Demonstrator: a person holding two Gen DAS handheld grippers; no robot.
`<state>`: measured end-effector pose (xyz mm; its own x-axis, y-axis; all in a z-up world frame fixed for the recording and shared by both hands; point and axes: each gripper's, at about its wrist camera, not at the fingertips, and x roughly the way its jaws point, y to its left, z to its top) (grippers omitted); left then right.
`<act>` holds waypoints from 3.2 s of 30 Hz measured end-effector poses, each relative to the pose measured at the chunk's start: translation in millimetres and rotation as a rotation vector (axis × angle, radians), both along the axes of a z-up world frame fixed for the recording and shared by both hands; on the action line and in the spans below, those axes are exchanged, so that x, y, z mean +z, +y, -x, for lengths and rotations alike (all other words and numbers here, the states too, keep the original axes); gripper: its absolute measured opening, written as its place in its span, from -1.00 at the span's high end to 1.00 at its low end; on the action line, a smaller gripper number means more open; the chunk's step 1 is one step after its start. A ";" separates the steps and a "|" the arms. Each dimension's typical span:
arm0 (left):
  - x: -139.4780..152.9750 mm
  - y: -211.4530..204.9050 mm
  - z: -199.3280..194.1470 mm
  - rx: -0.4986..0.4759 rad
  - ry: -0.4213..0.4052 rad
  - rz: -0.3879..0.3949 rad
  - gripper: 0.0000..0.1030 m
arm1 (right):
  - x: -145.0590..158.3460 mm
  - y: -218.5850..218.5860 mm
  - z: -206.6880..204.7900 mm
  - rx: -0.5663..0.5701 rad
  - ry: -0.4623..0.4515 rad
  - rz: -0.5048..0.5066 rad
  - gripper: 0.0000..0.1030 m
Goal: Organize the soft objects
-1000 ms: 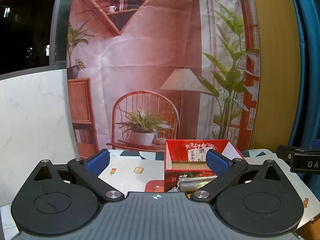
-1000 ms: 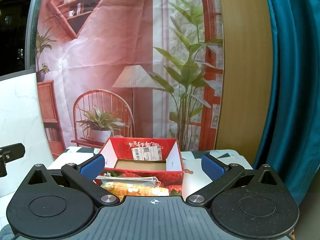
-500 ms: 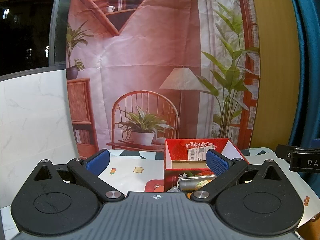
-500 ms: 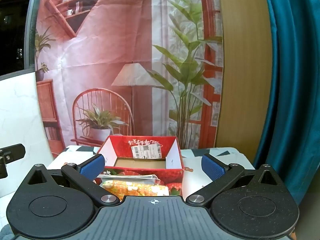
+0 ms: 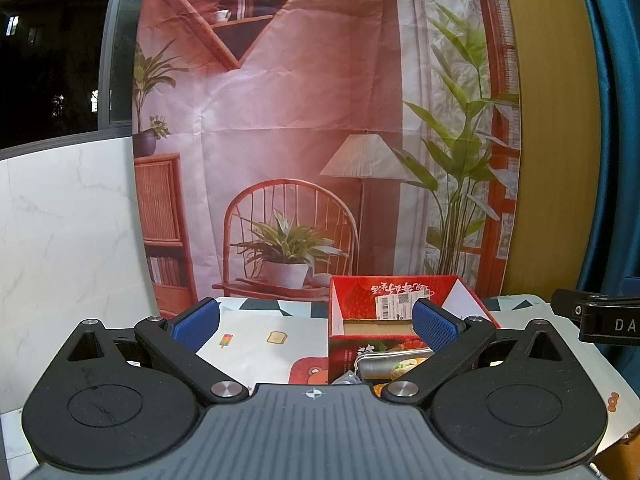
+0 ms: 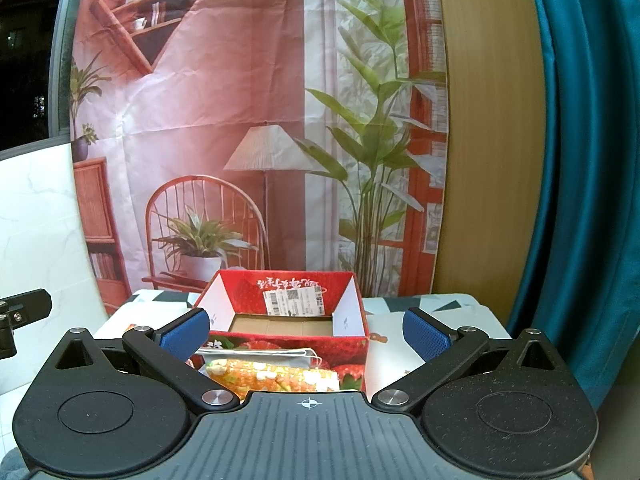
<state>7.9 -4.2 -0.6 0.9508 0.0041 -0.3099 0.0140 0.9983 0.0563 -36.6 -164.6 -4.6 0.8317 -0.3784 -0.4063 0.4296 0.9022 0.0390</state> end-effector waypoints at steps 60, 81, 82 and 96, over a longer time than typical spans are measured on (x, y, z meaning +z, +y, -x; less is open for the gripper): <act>-27.0 -5.1 -19.7 0.027 0.004 -0.074 -1.00 | -30.9 -6.5 -7.7 0.021 -0.018 -0.067 -0.99; -144.4 20.6 -87.9 -0.002 0.189 -0.053 -1.00 | -145.0 -27.7 -40.4 0.054 0.065 -0.120 -0.99; -148.9 22.6 -89.8 -0.003 0.202 -0.043 -1.00 | -150.3 -26.7 -41.5 0.051 0.077 -0.117 -0.99; -197.3 43.9 -103.1 -0.060 0.380 0.142 -0.97 | -192.2 -32.9 -45.7 0.065 0.133 -0.208 -0.99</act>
